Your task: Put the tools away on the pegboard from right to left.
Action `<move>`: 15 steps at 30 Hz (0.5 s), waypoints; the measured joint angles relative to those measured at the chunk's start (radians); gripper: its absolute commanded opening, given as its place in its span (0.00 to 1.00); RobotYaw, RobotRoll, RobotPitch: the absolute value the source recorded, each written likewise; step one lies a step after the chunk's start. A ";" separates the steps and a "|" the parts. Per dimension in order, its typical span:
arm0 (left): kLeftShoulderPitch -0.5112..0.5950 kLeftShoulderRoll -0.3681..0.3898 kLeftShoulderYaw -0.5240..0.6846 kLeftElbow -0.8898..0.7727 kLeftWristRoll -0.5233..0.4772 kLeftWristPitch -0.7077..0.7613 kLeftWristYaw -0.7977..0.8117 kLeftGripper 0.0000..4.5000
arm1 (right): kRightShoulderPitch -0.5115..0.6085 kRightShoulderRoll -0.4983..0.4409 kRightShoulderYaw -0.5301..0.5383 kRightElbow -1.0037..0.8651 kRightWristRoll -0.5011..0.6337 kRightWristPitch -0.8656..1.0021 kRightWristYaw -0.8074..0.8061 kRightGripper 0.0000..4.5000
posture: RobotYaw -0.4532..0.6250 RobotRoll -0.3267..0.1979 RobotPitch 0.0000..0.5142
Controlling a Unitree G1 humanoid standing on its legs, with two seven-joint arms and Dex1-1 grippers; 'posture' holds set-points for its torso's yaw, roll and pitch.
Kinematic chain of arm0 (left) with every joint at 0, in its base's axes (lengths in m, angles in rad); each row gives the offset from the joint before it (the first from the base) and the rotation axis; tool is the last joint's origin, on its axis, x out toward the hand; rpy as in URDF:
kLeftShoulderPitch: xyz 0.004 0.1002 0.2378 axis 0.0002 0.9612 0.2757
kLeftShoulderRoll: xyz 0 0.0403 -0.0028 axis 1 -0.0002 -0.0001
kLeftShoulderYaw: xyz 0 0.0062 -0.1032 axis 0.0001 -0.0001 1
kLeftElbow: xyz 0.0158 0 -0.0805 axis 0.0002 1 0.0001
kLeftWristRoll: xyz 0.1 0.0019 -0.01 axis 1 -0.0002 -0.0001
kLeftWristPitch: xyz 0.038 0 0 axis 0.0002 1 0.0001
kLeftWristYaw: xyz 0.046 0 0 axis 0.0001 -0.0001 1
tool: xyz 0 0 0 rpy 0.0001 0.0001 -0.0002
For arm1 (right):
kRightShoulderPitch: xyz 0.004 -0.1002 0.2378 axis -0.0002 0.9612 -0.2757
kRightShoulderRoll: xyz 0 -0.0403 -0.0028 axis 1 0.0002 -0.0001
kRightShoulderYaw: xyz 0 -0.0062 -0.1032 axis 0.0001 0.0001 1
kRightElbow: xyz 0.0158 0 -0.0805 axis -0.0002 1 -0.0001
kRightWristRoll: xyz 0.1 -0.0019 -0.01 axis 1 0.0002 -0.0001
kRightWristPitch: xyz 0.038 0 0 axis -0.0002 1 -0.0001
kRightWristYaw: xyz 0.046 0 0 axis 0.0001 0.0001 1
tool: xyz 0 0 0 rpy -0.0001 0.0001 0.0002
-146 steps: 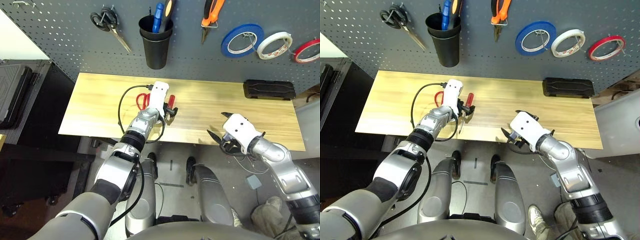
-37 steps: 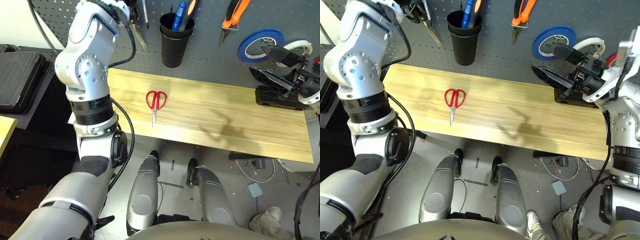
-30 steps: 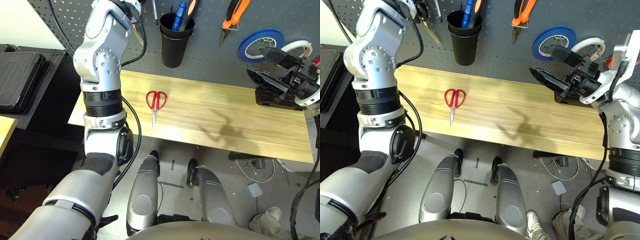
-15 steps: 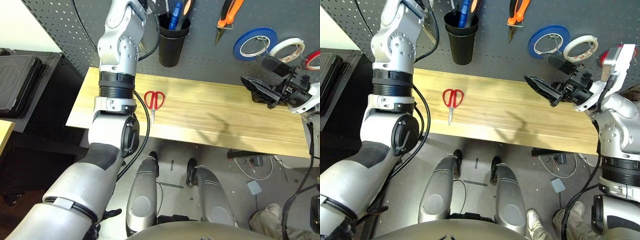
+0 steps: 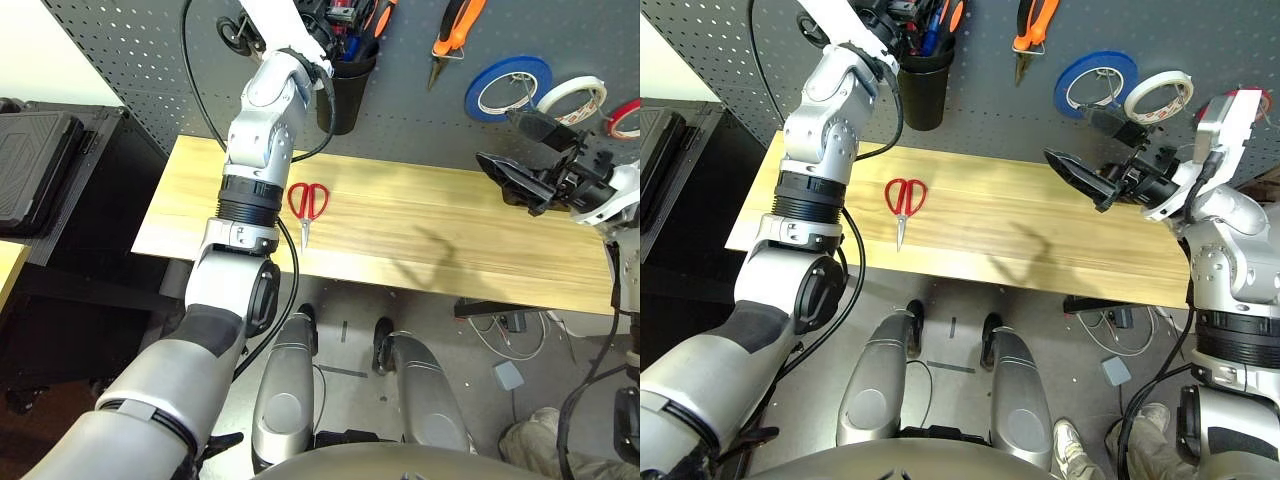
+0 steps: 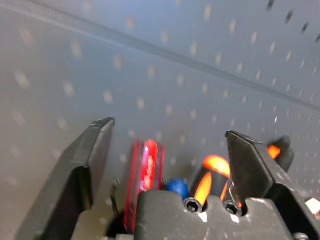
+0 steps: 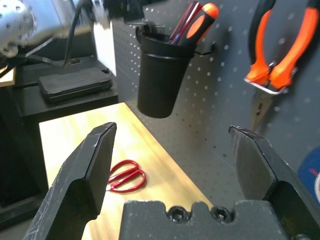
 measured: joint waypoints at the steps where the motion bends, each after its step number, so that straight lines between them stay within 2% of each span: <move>1: 0.000 0.004 0.003 -0.017 0.000 0.010 0.002 1.00 | -0.001 0.004 0.002 0.008 -0.002 -0.005 0.004 1.00 | 0.56 0.62 0.46; 8: 0.047 0.050 0.021 -0.243 -0.009 0.147 0.029 1.00 | -0.013 0.026 0.025 0.029 -0.016 -0.022 0.030 1.00 | 0.58 0.62 0.50; 11: 0.130 0.077 0.013 -0.369 -0.014 0.243 0.029 1.00 | -0.010 0.029 0.040 0.030 -0.019 -0.024 0.042 1.00 | 0.59 0.62 0.53; 15: 0.277 0.076 0.001 -0.532 -0.038 0.377 0.042 1.00 | 0.009 0.029 0.053 0.030 -0.026 -0.024 0.055 1.00 | 0.60 0.62 0.55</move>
